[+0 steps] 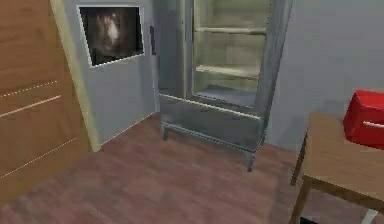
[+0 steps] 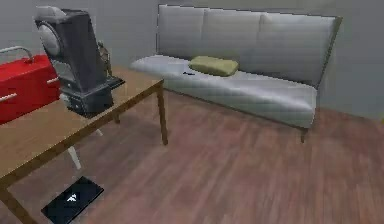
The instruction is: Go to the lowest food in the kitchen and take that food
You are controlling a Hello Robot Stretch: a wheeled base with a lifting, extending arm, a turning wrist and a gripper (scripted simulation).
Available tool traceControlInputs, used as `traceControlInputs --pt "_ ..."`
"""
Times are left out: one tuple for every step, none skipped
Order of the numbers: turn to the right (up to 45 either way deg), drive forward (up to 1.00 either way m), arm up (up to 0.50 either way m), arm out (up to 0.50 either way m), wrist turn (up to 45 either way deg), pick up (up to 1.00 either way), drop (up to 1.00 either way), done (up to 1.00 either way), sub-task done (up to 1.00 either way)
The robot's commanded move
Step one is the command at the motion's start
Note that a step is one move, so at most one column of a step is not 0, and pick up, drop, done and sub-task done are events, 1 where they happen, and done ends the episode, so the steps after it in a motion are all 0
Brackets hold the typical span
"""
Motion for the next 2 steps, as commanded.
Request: traceControlInputs --pt "-45.0 0.00 0.00 0.00 0.0 0.00 0.00 0.00 0.00" --pt "-45.0 0.00 0.00 0.00 0.0 0.00 0.00 0.00 0.00"
